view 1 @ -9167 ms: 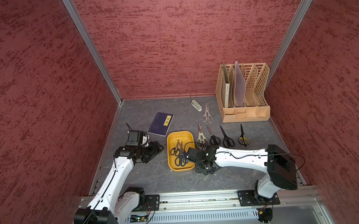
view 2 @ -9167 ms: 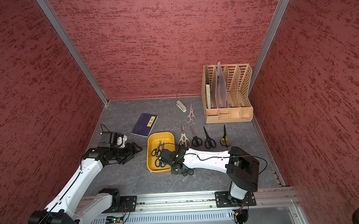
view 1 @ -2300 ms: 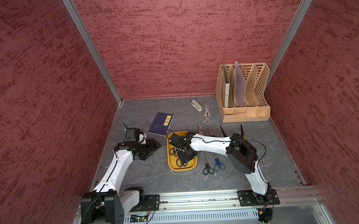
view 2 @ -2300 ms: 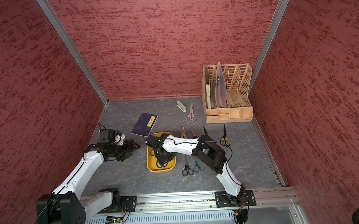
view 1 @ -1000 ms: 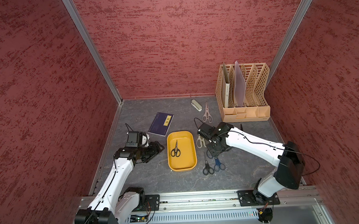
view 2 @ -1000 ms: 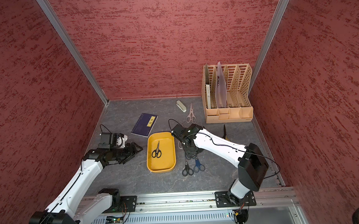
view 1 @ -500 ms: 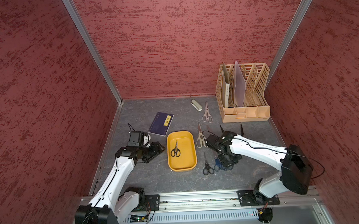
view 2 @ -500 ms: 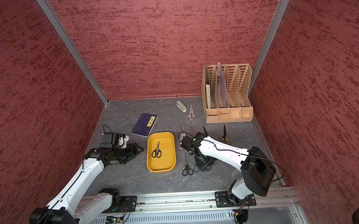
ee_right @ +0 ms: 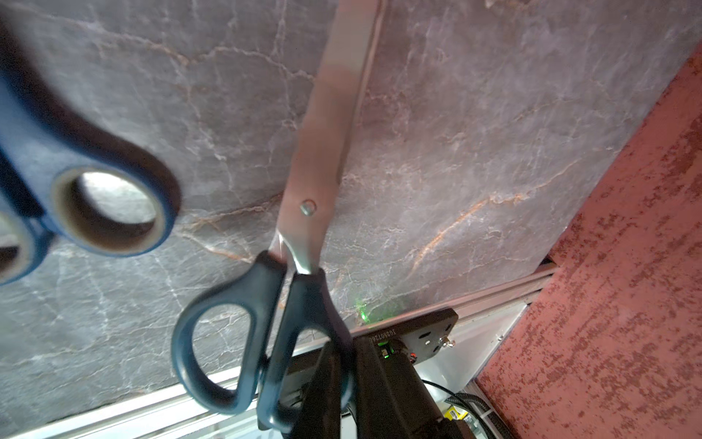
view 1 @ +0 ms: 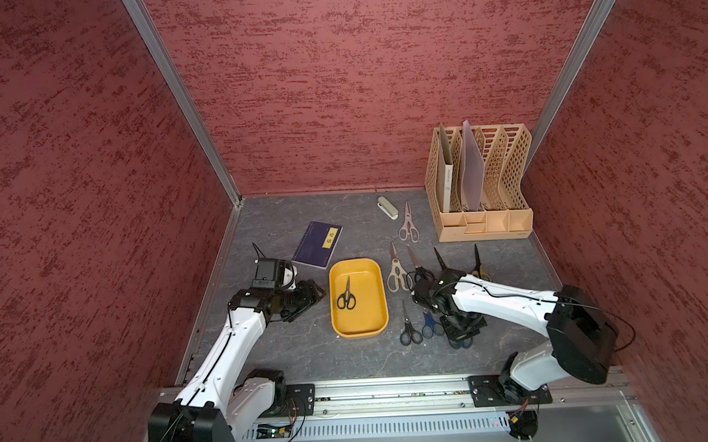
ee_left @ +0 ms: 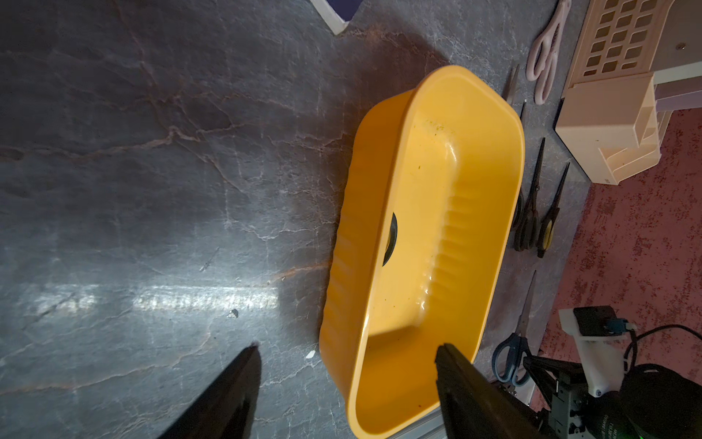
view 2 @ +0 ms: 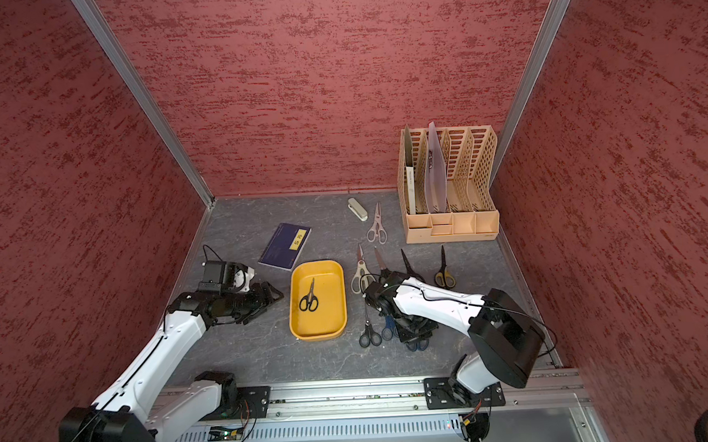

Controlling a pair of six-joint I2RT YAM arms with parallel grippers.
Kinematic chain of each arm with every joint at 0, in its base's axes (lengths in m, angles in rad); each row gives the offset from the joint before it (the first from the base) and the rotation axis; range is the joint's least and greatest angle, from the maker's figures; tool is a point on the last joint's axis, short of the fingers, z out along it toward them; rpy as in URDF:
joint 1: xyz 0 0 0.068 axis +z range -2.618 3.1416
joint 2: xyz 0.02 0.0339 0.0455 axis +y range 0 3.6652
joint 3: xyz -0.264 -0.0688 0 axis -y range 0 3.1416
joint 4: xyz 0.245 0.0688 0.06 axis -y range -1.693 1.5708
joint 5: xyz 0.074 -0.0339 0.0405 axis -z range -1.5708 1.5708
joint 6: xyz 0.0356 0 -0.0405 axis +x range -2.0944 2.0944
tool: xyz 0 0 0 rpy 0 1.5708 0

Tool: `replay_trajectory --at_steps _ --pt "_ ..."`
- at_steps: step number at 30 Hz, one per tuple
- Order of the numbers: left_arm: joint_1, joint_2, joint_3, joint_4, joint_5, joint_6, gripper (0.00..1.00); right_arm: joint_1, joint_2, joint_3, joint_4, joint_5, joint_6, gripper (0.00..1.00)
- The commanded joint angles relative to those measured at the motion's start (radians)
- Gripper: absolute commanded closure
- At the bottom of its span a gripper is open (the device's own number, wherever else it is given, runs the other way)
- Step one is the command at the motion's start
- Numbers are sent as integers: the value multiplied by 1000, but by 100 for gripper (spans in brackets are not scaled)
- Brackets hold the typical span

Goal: Take the scissors out of the storage box
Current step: Place the scissors at the center of the board.

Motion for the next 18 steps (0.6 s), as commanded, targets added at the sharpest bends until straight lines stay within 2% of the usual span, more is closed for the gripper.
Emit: replay_trajectory --at_steps 1,18 --pt "-6 -2 -3 3 -5 13 24 -6 51 11 -9 39 25 100" --pt "-8 -9 0 -1 -3 15 24 -5 157 31 36 88 64 99"
